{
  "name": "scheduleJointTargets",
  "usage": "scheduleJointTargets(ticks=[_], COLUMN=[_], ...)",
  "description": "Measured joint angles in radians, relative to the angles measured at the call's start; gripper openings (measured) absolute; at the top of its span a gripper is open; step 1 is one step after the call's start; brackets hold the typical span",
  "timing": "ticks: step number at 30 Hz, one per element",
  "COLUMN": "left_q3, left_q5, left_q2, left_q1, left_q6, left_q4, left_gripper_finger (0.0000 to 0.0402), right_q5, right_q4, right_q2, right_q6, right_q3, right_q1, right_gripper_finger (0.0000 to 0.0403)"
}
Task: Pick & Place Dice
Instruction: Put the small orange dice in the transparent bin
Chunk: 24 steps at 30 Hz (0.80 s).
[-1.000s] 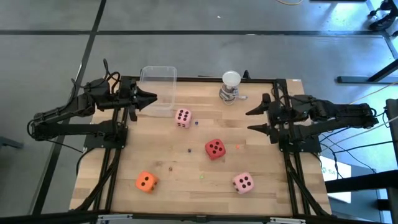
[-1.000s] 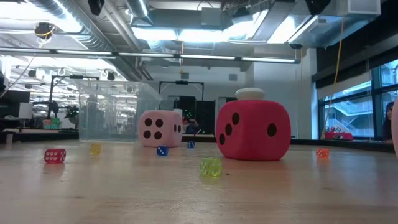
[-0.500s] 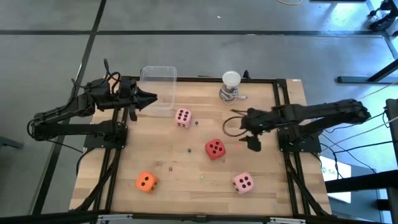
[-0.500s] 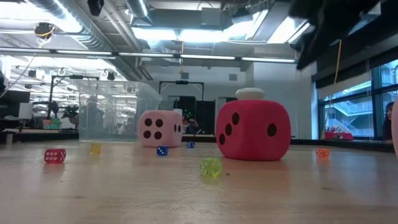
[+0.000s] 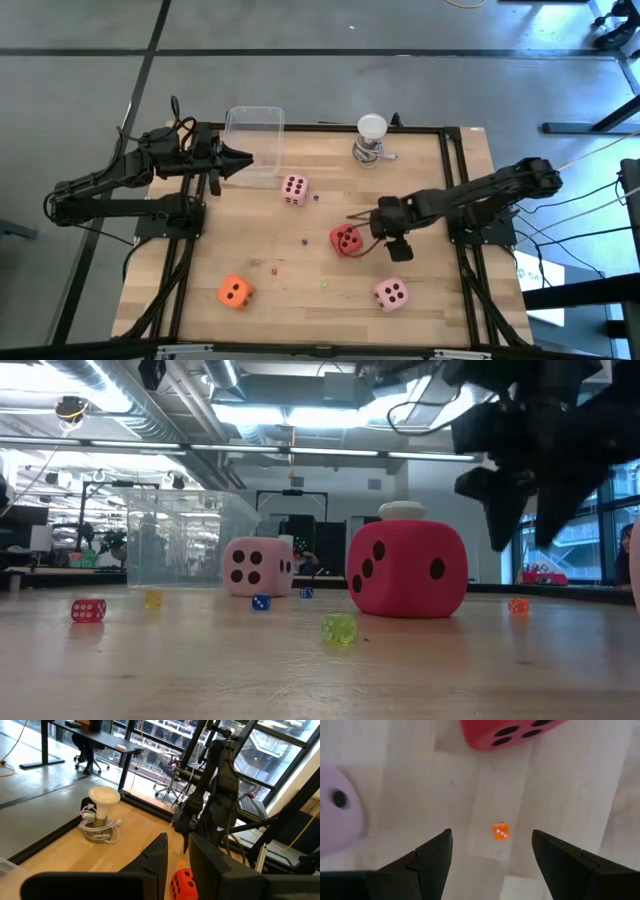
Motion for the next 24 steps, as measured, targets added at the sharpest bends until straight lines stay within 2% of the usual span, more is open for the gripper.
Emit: scheduleJointTargets(ticks=[3,12,24], left_q3=[0.0,0.0,0.0], left_q5=[0.0,0.003,0.006], left_q2=[0.0,0.0,0.0], left_q1=[0.0,0.0,0.0], left_q6=[-0.001,-0.001,-0.011], left_q4=[0.0,0.0,0.0], left_gripper_finger=[0.0072,0.0072,0.0072], right_q5=[0.057,0.11,0.087], right_q4=[0.022,0.038,0.08], right_q2=[0.055,0.171,0.194], right_q6=[-0.052,-0.119,-0.147], right_q3=[0.0,0.0,-0.028], right_q1=[0.021,0.027,0.027], right_gripper_finger=[0.0272,0.0262,0.0162])
